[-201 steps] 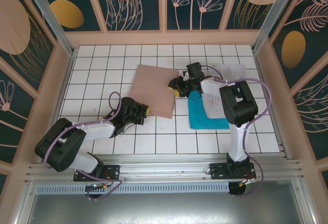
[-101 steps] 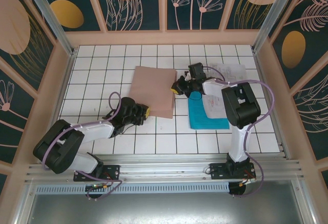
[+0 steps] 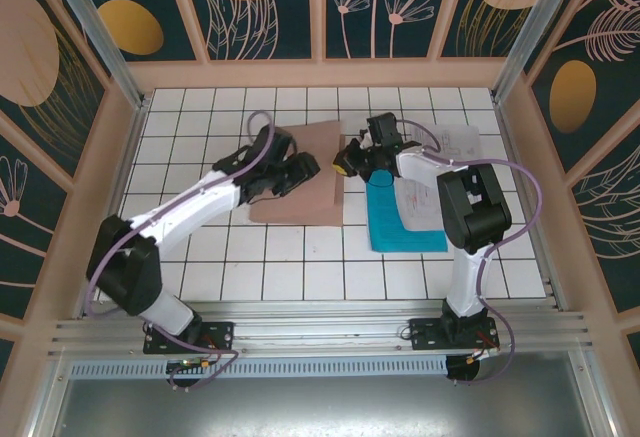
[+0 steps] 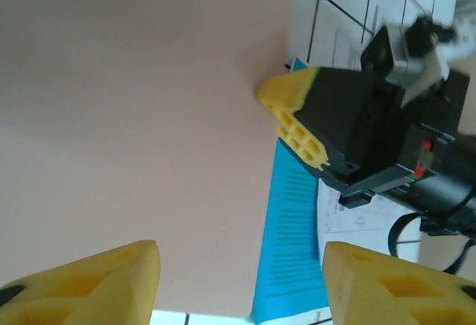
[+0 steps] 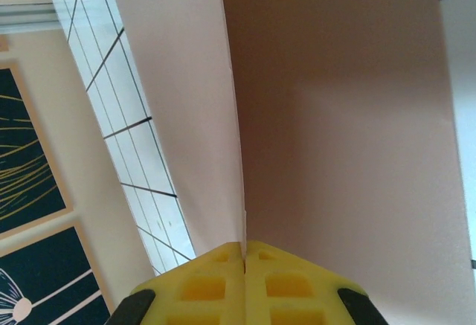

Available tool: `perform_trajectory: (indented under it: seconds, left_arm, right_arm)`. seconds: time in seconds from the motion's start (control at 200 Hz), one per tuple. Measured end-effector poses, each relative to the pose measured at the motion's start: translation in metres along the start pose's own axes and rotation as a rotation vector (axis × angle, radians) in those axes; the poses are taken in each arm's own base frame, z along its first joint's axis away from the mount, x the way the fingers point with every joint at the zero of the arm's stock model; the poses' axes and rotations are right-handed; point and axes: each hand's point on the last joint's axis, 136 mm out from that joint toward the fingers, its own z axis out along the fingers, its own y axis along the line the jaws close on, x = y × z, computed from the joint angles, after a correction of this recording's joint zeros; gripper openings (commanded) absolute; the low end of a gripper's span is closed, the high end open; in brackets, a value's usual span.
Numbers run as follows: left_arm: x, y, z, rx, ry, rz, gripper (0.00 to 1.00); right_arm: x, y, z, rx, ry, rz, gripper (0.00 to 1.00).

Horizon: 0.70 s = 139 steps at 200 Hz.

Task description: Put the files into the folder

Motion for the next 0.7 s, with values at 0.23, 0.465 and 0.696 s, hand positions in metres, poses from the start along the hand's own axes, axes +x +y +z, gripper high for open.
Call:
perform_trajectory:
  seconds: [0.23, 0.465, 0.696]
  left_arm:
    - [0.029, -0.036, 0.039, -0.199, 0.027, 0.474, 0.61]
    - [0.045, -0.023, 0.058, -0.492, -0.015, 0.768, 0.61]
    - [0.041, -0.001, 0.061, -0.694, -0.073, 0.909, 0.55]
  right_arm:
    - [-0.006, 0.022, -0.008, -0.008, -0.003, -0.010, 0.00]
    - [-0.006, 0.029, -0.011, -0.009, 0.005, -0.012, 0.00]
    - [-0.005, 0.027, -0.011, -0.004, 0.014, -0.004, 0.00]
